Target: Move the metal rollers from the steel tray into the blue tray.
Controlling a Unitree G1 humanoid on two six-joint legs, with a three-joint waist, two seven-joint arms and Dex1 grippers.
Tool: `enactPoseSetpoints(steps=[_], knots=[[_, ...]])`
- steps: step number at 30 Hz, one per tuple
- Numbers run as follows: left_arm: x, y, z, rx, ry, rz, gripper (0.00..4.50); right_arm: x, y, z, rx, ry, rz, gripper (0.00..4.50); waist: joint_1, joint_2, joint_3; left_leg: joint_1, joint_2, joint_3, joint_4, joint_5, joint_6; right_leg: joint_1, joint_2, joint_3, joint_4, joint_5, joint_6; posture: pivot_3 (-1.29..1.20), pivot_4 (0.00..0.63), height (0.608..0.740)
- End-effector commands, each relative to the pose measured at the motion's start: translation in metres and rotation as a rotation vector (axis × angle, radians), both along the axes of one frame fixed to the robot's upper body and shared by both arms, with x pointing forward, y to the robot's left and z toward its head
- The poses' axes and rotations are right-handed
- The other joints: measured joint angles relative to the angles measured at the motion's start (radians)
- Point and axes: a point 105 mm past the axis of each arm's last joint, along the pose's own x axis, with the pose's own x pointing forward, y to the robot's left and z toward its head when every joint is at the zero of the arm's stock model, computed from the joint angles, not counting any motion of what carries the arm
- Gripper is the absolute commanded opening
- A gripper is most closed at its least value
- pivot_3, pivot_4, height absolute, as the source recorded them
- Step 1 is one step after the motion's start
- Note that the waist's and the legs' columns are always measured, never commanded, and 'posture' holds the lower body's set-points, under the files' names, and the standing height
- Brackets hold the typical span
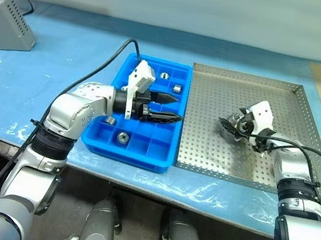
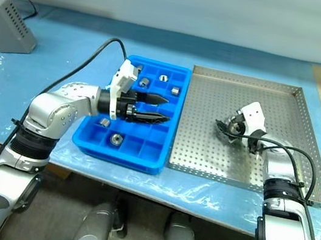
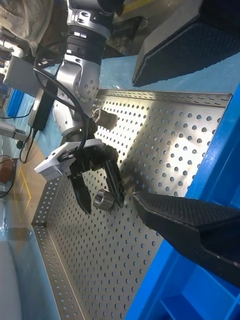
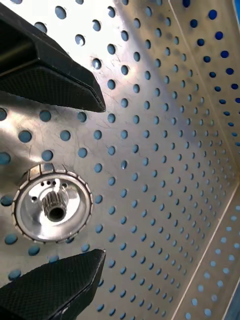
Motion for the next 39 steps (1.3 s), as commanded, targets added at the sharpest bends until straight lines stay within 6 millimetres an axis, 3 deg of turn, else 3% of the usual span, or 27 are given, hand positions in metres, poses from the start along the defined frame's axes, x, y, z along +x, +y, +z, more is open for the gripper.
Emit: enactPoseSetpoints(steps=[1, 4, 5, 7, 10, 11, 16, 22, 25, 28, 33, 36, 39], knots=[[-0.003, -0.001, 0.006, -0.003, -0.033, -0.009, 3.55, 0.002, -0.005, 0.002, 0.003, -0.011, -0.028, 4.50, 0.000, 0.000, 0.000, 0.000, 0.000, 0.000, 0.000, 0.000, 0.000, 0.000, 0.000, 0.000, 0.000, 0.000, 0.000, -0.26, 0.150, 0.740], [-0.002, 0.000, 0.005, 0.003, -0.034, -0.004, 3.55, 0.001, -0.005, -0.003, -0.003, -0.001, -0.031, 4.50, 0.000, 0.000, 0.000, 0.000, 0.000, 0.000, 0.000, 0.000, 0.000, 0.000, 0.000, 0.000, 0.000, 0.000, 0.000, -0.26, 0.150, 0.740], [-0.002, 0.000, 0.005, 0.005, -0.034, -0.002, 3.58, 0.001, -0.005, -0.005, -0.007, 0.003, -0.032, 4.32, 0.000, 0.000, 0.000, 0.000, 0.000, 0.000, 0.000, 0.000, 0.000, 0.000, 0.000, 0.000, 0.000, 0.000, 0.000, -0.26, 0.150, 0.740], [-0.001, 0.000, 0.004, 0.009, -0.035, 0.000, 3.59, 0.001, -0.003, -0.007, -0.006, 0.010, -0.028, 3.93, 0.000, 0.000, 0.000, 0.000, 0.000, 0.000, 0.000, 0.000, 0.000, 0.000, 0.000, 0.000, 0.000, 0.000, 0.000, -0.26, 0.150, 0.740], [-0.001, 0.000, 0.004, 0.011, -0.035, 0.001, 3.59, 0.002, -0.003, -0.007, -0.005, 0.002, -0.041, 2.95, 0.000, 0.000, 0.000, 0.000, 0.000, 0.000, 0.000, 0.000, -0.001, 0.000, 0.000, 0.000, 0.000, 0.000, 0.000, -0.26, 0.150, 0.740], [-0.001, 0.000, 0.004, 0.011, -0.034, 0.001, 3.59, 0.002, -0.002, -0.006, 0.001, 0.001, -0.034, 2.95, 0.000, 0.000, 0.000, 0.000, 0.000, 0.000, 0.000, 0.000, -0.001, 0.000, 0.000, 0.000, 0.000, 0.000, 0.000, -0.26, 0.150, 0.740], [0.001, 0.001, 0.000, 0.027, -0.038, 0.013, 3.59, 0.000, -0.002, -0.010, -0.020, 0.006, -0.030, 1.64, -0.001, 0.000, 0.000, 0.000, 0.000, 0.000, 0.000, 0.000, -0.001, 0.000, 0.000, 0.000, 0.000, 0.000, 0.000, -0.26, 0.150, 0.740], [0.004, 0.013, 0.001, 0.039, -0.047, 0.038, 3.59, 0.001, 0.009, 0.004, 0.012, -0.036, 0.011, 1.63, -0.002, 0.000, 0.000, 0.000, 0.000, 0.000, 0.000, -0.001, -0.002, 0.000, 0.000, 0.000, 0.000, 0.000, 0.000, -0.26, 0.150, 0.740], [0.007, 0.026, 0.001, 0.052, -0.058, 0.072, 3.59, 0.000, 0.024, 0.017, 0.034, -0.062, 0.074, 1.63, -0.002, 0.000, 0.000, 0.000, 0.001, 0.000, 0.000, -0.001, -0.002, 0.000, 0.000, 0.000, 0.000, 0.000, 0.000, -0.25, 0.150, 0.740], [0.020, 0.056, 0.005, 0.094, -0.083, 0.179, 3.59, -0.013, 0.071, 0.048, 0.100, -0.119, 0.281, 1.63, -0.004, 0.000, 0.000, 0.000, 0.001, 0.000, -0.001, -0.001, -0.002, -0.001, 0.000, 0.000, 0.000, 0.000, 0.000, -0.24, 0.150, 0.740], [0.026, 0.085, 0.009, 0.140, -0.108, 0.256, 3.59, -0.031, 0.112, 0.055, 0.077, -0.108, 0.471, 1.63, 0.007, 0.000, 0.000, 0.000, 0.002, 0.000, -0.002, -0.001, -0.003, -0.002, 0.002, 0.000, 0.000, 0.000, 0.000, -0.21, 0.150, 0.740], [0.026, 0.092, 0.009, 0.152, -0.114, 0.275, 3.59, -0.031, 0.134, 0.060, 0.080, -0.118, 0.536, 1.63, 0.013, 0.000, 0.000, 0.000, 0.001, 0.000, -0.002, -0.001, -0.003, -0.001, 0.001, 0.000, 0.000, 0.000, 0.000, -0.19, 0.150, 0.740], [0.020, 0.086, 0.008, 0.131, -0.105, 0.268, 3.59, -0.030, 0.155, 0.054, 0.070, -0.110, 0.589, 1.63, 0.018, 0.000, 0.000, 0.000, 0.000, 0.000, -0.002, -0.001, -0.004, -0.001, 0.000, 0.000, 0.000, 0.000, 0.000, -0.16, 0.150, 0.740]])
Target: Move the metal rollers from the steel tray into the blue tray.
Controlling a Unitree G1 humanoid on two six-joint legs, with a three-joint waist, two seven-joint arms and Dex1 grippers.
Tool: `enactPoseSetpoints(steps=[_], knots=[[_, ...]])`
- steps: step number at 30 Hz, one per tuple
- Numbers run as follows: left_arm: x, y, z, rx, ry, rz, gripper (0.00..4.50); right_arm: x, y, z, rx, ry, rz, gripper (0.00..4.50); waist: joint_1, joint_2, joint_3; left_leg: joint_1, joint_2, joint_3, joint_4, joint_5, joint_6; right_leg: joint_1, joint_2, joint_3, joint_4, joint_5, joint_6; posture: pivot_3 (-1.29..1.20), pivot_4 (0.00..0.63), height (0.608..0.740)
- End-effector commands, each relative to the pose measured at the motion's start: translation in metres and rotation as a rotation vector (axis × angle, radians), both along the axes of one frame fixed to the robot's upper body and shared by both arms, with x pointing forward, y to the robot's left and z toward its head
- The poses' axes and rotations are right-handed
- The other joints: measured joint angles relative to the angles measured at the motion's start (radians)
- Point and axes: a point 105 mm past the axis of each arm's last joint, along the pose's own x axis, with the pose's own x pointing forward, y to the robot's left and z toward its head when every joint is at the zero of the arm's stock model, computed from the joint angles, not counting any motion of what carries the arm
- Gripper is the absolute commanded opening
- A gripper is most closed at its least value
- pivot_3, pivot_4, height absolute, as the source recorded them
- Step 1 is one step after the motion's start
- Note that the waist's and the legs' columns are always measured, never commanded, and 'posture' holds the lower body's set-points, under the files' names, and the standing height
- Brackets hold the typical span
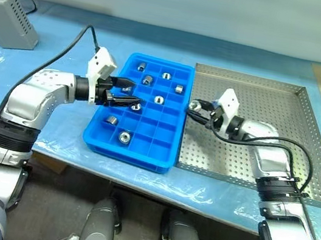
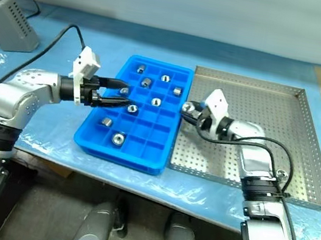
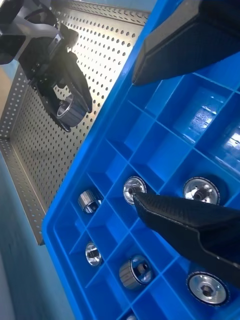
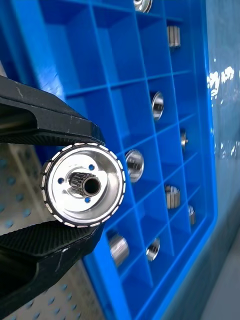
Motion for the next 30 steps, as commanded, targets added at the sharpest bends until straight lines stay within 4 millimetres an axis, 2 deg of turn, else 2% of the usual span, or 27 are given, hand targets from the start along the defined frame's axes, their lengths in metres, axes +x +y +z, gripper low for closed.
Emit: enactPoseSetpoints(steps=[1, 5, 9, 12, 19, 21, 24, 27, 30], knots=[[-0.009, -0.008, 0.011, -0.029, -0.047, -0.023, 3.59, 0.003, 0.021, 0.011, -0.007, -0.064, 0.055, 1.63, 0.005, 0.000, 0.000, 0.000, 0.000, 0.000, 0.000, 0.000, 0.000, 0.000, 0.000, 0.000, 0.000, 0.000, 0.000, -0.16, 0.150, 0.740], [-0.016, -0.018, 0.005, -0.049, -0.024, -0.036, 3.59, 0.017, 0.027, 0.009, 0.021, -0.071, 0.005, 1.63, 0.012, 0.000, 0.000, 0.000, 0.000, 0.000, -0.001, 0.000, -0.001, -0.001, 0.000, 0.000, 0.001, 0.000, 0.000, -0.14, 0.150, 0.740], [-0.017, -0.023, 0.005, -0.062, -0.022, -0.027, 3.59, 0.014, 0.033, 0.004, 0.018, -0.061, 0.036, 1.63, 0.015, 0.000, 0.000, 0.000, 0.000, 0.000, -0.001, 0.000, -0.001, -0.001, 0.000, 0.000, 0.000, 0.000, 0.000, -0.14, 0.150, 0.740], [-0.017, -0.023, 0.005, -0.064, -0.021, -0.023, 3.59, 0.013, 0.029, 0.000, 0.001, -0.060, 0.034, 1.63, 0.015, 0.000, 0.000, 0.000, 0.000, 0.000, -0.001, 0.000, -0.001, -0.001, 0.000, 0.000, 0.000, 0.000, 0.000, -0.14, 0.150, 0.740], [-0.016, -0.025, 0.003, -0.065, -0.014, -0.033, 3.59, 0.012, 0.024, 0.003, 0.021, -0.037, 0.030, 4.03, 0.013, 0.000, 0.000, 0.000, 0.000, 0.000, -0.001, 0.001, -0.001, -0.001, 0.000, 0.000, 0.001, 0.000, 0.000, -0.17, 0.150, 0.740], [-0.015, -0.027, 0.004, -0.065, -0.016, -0.041, 3.59, 0.012, 0.018, 0.007, 0.025, -0.049, 0.020, 4.03, 0.013, 0.000, 0.000, 0.000, 0.000, 0.000, -0.001, 0.001, -0.001, -0.001, 0.000, 0.000, 0.001, 0.000, 0.000, -0.17, 0.150, 0.740], [-0.014, -0.032, 0.004, -0.071, -0.015, -0.060, 3.59, 0.019, -0.009, 0.020, 0.040, -0.078, -0.073, 4.03, 0.016, 0.000, 0.000, 0.000, 0.000, 0.000, -0.001, 0.001, -0.001, -0.001, 0.000, 0.000, 0.000, 0.000, 0.000, -0.19, 0.150, 0.740], [-0.014, -0.039, 0.003, -0.080, -0.006, -0.092, 3.59, 0.025, -0.057, 0.033, 0.036, -0.100, -0.212, 4.03, 0.017, 0.000, 0.000, 0.000, -0.001, 0.000, -0.001, 0.000, -0.001, 0.000, 0.000, 0.000, 0.000, 0.000, 0.000, -0.23, 0.150, 0.740], [-0.011, -0.049, 0.003, -0.096, -0.008, -0.111, 3.59, 0.017, -0.098, 0.035, -0.006, -0.078, -0.284, 4.03, 0.018, 0.000, 0.000, 0.000, -0.001, 0.000, 0.000, 0.000, 0.000, 0.001, 0.000, 0.001, 0.000, 0.000, 0.000, -0.25, 0.150, 0.740]])
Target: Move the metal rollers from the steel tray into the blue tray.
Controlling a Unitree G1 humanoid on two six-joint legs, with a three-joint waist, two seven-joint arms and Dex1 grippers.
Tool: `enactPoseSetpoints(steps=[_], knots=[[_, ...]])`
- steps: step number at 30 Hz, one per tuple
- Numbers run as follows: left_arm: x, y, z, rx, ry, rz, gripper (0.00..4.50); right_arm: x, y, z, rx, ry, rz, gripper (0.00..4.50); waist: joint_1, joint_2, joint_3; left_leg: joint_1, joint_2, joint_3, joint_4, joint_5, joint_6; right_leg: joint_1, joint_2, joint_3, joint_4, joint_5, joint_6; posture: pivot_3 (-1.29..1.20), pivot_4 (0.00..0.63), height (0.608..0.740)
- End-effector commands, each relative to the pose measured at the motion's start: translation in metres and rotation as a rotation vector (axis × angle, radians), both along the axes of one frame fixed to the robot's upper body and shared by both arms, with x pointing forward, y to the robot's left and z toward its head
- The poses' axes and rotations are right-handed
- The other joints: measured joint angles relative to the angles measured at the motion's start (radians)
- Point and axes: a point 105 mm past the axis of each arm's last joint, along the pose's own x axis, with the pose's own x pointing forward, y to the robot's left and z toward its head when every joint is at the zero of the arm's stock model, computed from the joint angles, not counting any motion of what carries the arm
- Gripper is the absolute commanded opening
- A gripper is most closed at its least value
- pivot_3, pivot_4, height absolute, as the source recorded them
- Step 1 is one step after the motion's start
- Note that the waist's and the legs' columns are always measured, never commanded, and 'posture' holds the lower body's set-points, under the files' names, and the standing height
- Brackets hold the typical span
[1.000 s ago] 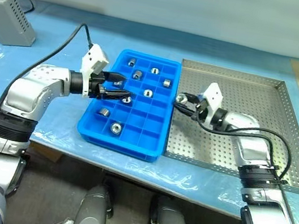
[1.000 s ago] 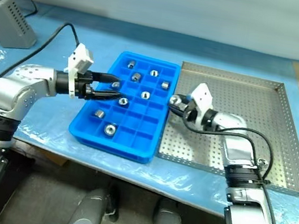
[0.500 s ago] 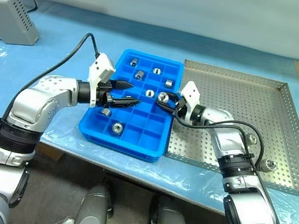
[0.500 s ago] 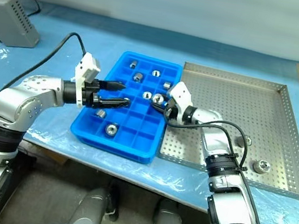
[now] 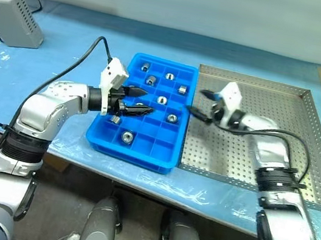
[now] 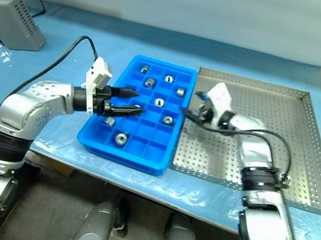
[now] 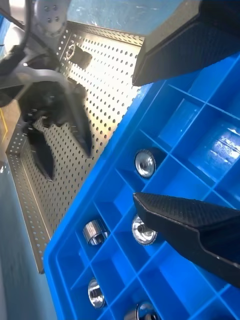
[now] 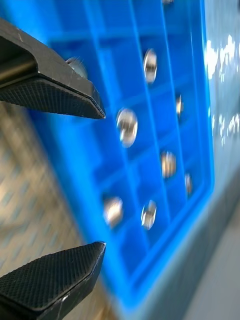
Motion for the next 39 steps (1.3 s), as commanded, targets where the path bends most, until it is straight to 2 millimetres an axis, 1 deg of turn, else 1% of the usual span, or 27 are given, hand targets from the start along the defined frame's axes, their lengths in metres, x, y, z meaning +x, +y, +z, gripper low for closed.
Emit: enactPoseSetpoints(steps=[1, 6, 8, 11, 14, 18, 21, 26, 30, 38, 39], knots=[[0.004, -0.012, 0.013, -0.023, -0.054, -0.035, 3.59, -0.012, -0.039, 0.012, -0.006, -0.005, -0.062, 4.03, -0.001, 0.000, 0.000, 0.000, 0.000, 0.000, 0.000, 0.000, 0.000, 0.000, 0.000, 0.000, 0.000, 0.000, 0.000, -0.25, 0.150, 0.740], [0.004, -0.032, 0.011, -0.030, -0.055, -0.116, 3.59, -0.039, -0.097, 0.014, -0.117, 0.044, -0.166, 4.03, -0.018, 0.000, 0.000, 0.001, 0.001, 0.000, 0.000, 0.000, 0.001, 0.000, 0.001, 0.000, -0.002, 0.000, 0.000, -0.34, 0.150, 0.740], [0.005, -0.036, 0.009, -0.029, -0.054, -0.138, 3.59, -0.048, -0.113, 0.013, -0.154, 0.064, -0.206, 4.03, -0.027, 0.000, 0.000, 0.001, 0.000, 0.000, 0.000, 0.000, 0.001, 0.000, 0.001, 0.000, -0.002, 0.000, 0.000, -0.34, 0.150, 0.740], [0.010, -0.040, 0.008, -0.035, -0.049, -0.150, 3.59, -0.056, -0.128, 0.011, -0.198, 0.068, -0.256, 4.03, -0.045, 0.000, -0.001, 0.001, 0.001, 0.000, 0.000, 0.000, 0.001, 0.001, 0.001, 0.000, -0.002, 0.000, 0.000, -0.40, 0.150, 0.740], [0.012, -0.045, 0.006, -0.029, -0.046, -0.167, 3.59, -0.061, -0.131, 0.008, -0.177, 0.082, -0.274, 4.03, -0.061, 0.000, -0.001, 0.002, 0.001, 0.000, 0.001, 0.000, 0.001, 0.001, 0.002, 0.000, -0.002, 0.000, 0.000, -0.42, 0.150, 0.740], [0.010, -0.050, 0.007, -0.043, -0.043, -0.192, 3.59, -0.068, -0.129, -0.009, -0.177, 0.136, -0.263, 4.03, -0.070, 0.000, -0.001, 0.002, 0.001, 0.000, 0.001, -0.001, 0.002, 0.002, 0.002, 0.000, -0.003, 0.000, 0.001, -0.43, 0.150, 0.740], [0.011, -0.049, 0.008, -0.056, -0.033, -0.190, 3.59, -0.069, -0.125, -0.016, -0.149, 0.155, -0.263, 4.03, -0.072, 0.000, -0.001, 0.002, 0.001, 0.000, 0.001, -0.001, 0.002, 0.002, 0.002, 0.000, -0.003, 0.000, 0.001, -0.43, 0.150, 0.740], [0.008, -0.049, 0.006, -0.050, -0.031, -0.194, 3.59, -0.063, -0.131, -0.033, -0.182, 0.171, -0.295, 4.03, -0.074, 0.000, -0.001, 0.001, 0.000, 0.000, 0.002, -0.001, 0.003, 0.002, 0.002, 0.000, -0.003, 0.000, 0.001, -0.42, 0.150, 0.740], [0.008, -0.049, 0.006, -0.051, -0.033, -0.188, 3.59, -0.057, -0.130, -0.043, -0.193, 0.182, -0.296, 4.03, -0.077, 0.000, -0.001, 0.001, 0.000, 0.000, 0.002, -0.001, 0.004, 0.002, 0.001, 0.000, -0.003, 0.000, 0.001, -0.41, 0.150, 0.740], [0.007, -0.046, 0.004, -0.047, -0.034, -0.169, 3.59, -0.049, -0.127, -0.052, -0.198, 0.193, -0.282, 4.03, -0.084, 0.000, -0.001, 0.000, 0.000, 0.000, 0.002, 0.000, 0.006, 0.002, 0.001, 0.000, -0.003, 0.000, 0.000, -0.38, 0.150, 0.740], [0.006, -0.046, 0.004, -0.047, -0.033, -0.168, 3.59, -0.048, -0.125, -0.054, -0.198, 0.196, -0.270, 3.85, -0.084, 0.000, -0.001, 0.000, 0.000, 0.000, 0.002, 0.000, 0.006, 0.002, 0.001, 0.000, -0.003, 0.000, 0.000, -0.38, 0.150, 0.740]])
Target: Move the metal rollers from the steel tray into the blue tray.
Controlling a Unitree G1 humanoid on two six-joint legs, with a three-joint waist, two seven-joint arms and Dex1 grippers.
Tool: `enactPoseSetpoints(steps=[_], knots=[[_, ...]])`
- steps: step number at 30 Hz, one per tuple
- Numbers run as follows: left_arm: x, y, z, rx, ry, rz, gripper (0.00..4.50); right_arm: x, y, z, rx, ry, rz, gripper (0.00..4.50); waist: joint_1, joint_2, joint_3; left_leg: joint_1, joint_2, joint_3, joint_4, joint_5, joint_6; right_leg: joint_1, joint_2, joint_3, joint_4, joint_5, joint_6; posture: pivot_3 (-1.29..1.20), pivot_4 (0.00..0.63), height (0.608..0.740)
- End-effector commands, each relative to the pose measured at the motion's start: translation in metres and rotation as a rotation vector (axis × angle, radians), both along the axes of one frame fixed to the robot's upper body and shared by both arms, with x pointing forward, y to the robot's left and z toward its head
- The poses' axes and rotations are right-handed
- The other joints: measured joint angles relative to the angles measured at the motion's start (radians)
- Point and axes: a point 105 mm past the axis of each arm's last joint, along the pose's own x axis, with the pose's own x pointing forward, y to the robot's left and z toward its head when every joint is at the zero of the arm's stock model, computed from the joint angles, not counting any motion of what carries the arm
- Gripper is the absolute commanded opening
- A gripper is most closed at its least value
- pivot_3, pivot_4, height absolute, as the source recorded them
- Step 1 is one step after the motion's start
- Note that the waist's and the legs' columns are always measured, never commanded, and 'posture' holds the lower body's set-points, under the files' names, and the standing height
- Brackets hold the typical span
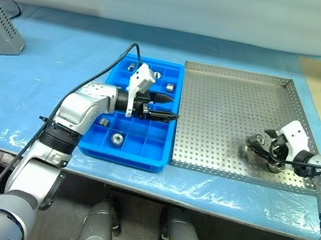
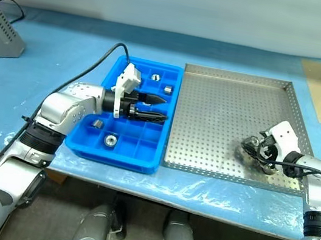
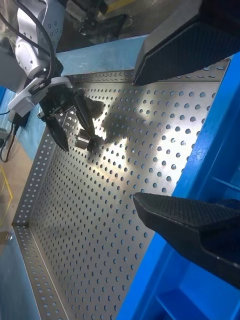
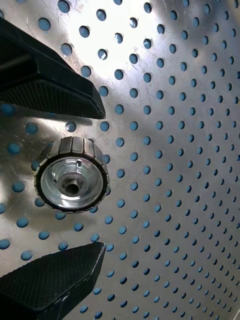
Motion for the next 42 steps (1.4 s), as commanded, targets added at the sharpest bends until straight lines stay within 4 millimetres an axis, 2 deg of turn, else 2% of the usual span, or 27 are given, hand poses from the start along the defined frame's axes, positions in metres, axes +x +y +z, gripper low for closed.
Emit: enactPoseSetpoints(steps=[1, 2, 5, 7, 11, 14, 17, 20, 23, 25, 29, 32, 35, 42], knots=[[-0.003, 0.002, 0.011, -0.016, -0.044, 0.004, 3.59, 0.004, 0.008, 0.003, -0.004, -0.022, 0.042, 3.64, 0.000, 0.000, 0.000, 0.000, 0.000, 0.000, 0.000, 0.000, 0.000, 0.000, 0.000, 0.000, 0.000, 0.000, 0.000, -0.38, 0.150, 0.740], [-0.003, 0.002, 0.011, -0.016, -0.045, 0.004, 3.59, 0.003, 0.011, 0.001, -0.001, -0.017, 0.060, 3.46, 0.000, 0.000, 0.000, 0.000, 0.000, 0.000, 0.000, 0.000, 0.000, 0.000, 0.000, 0.000, 0.000, 0.000, 0.000, -0.38, 0.150, 0.740], [-0.003, 0.003, 0.010, -0.014, -0.045, 0.007, 3.59, 0.006, 0.014, 0.001, -0.023, -0.026, 0.060, 2.44, 0.000, 0.000, 0.000, 0.000, 0.000, 0.000, 0.000, 0.000, 0.000, 0.000, 0.000, 0.000, 0.000, 0.000, 0.000, -0.38, 0.150, 0.740], [-0.003, 0.003, 0.010, -0.012, -0.045, 0.007, 3.59, 0.006, 0.016, 0.001, -0.004, -0.017, 0.076, 2.44, 0.000, 0.000, 0.000, 0.000, 0.000, 0.000, 0.000, 0.000, 0.000, 0.000, 0.000, 0.000, 0.000, 0.000, 0.000, -0.38, 0.150, 0.740], [-0.003, 0.004, 0.009, -0.007, -0.045, 0.010, 3.59, 0.007, 0.011, 0.002, -0.029, -0.028, 0.053, 1.82, 0.000, 0.000, 0.000, 0.000, 0.000, 0.000, 0.000, 0.000, 0.000, 0.000, 0.000, 0.000, 0.000, 0.000, 0.000, -0.37, 0.150, 0.740], [-0.003, 0.004, 0.009, -0.006, -0.044, 0.010, 3.59, 0.004, 0.020, 0.005, 0.021, -0.024, 0.096, 1.82, 0.000, 0.000, 0.000, 0.000, 0.000, 0.000, 0.000, 0.000, 0.000, 0.000, 0.000, 0.000, 0.000, 0.000, 0.000, -0.37, 0.150, 0.740], [-0.004, 0.007, 0.010, -0.004, -0.046, 0.016, 3.59, 0.011, 0.025, 0.015, 0.006, -0.065, 0.089, 1.82, 0.000, 0.000, 0.000, 0.000, 0.000, 0.000, 0.000, 0.000, 0.000, 0.000, 0.000, 0.000, 0.000, 0.000, 0.000, -0.37, 0.150, 0.740], [-0.009, 0.015, 0.014, 0.012, -0.077, 0.027, 3.59, 0.014, 0.055, 0.037, 0.039, -0.119, 0.190, 1.82, -0.007, 0.000, 0.000, 0.000, 0.000, 0.000, 0.000, 0.000, 0.000, 0.000, 0.000, 0.000, 0.000, 0.000, 0.000, -0.37, 0.150, 0.740], [-0.012, 0.030, 0.019, 0.019, -0.089, 0.067, 3.59, 0.015, 0.095, 0.062, 0.098, -0.177, 0.313, 1.82, -0.012, 0.000, 0.000, 0.000, 0.001, 0.000, 0.000, 0.000, 0.000, -0.002, 0.001, 0.000, 0.002, 0.000, 0.000, -0.33, 0.150, 0.740], [-0.011, 0.040, 0.019, 0.035, -0.094, 0.102, 3.59, 0.014, 0.120, 0.072, 0.125, -0.197, 0.388, 1.82, -0.007, 0.000, 0.000, 0.000, 0.002, -0.001, -0.001, 0.001, -0.001, -0.002, 0.002, 0.000, 0.003, 0.000, 0.000, -0.31, 0.150, 0.740], [-0.019, 0.055, 0.019, 0.068, -0.095, 0.133, 3.59, -0.001, 0.176, 0.082, 0.194, -0.168, 0.604, 1.82, 0.009, 0.000, 0.000, 0.000, 0.002, -0.001, -0.001, 0.000, -0.005, -0.002, 0.002, 0.000, 0.003, 0.000, 0.000, -0.25, 0.150, 0.740], [-0.032, 0.064, 0.013, 0.112, -0.082, 0.129, 3.59, -0.018, 0.207, 0.079, 0.212, -0.111, 0.757, 1.82, 0.032, 0.000, 0.000, 0.000, 0.002, -0.001, -0.002, -0.001, -0.005, -0.002, 0.002, 0.000, 0.002, 0.000, 0.000, -0.20, 0.150, 0.740], [-0.048, 0.073, 0.003, 0.160, -0.058, 0.110, 3.59, -0.035, 0.226, 0.072, 0.194, -0.052, 0.890, 1.82, 0.053, 0.000, 0.000, 0.000, 0.002, -0.001, -0.003, 0.000, -0.005, -0.003, 0.002, 0.000, 0.001, 0.000, 0.000, -0.16, 0.150, 0.740], [-0.075, 0.083, -0.012, 0.222, -0.003, 0.089, 3.59, -0.035, 0.238, 0.059, 0.189, 0.021, 0.970, 1.82, 0.092, 0.000, 0.000, 0.004, 0.001, -0.001, -0.005, 0.001, -0.008, 0.000, 0.000, 0.000, 0.002, 0.000, 0.000, -0.08, 0.150, 0.740]])
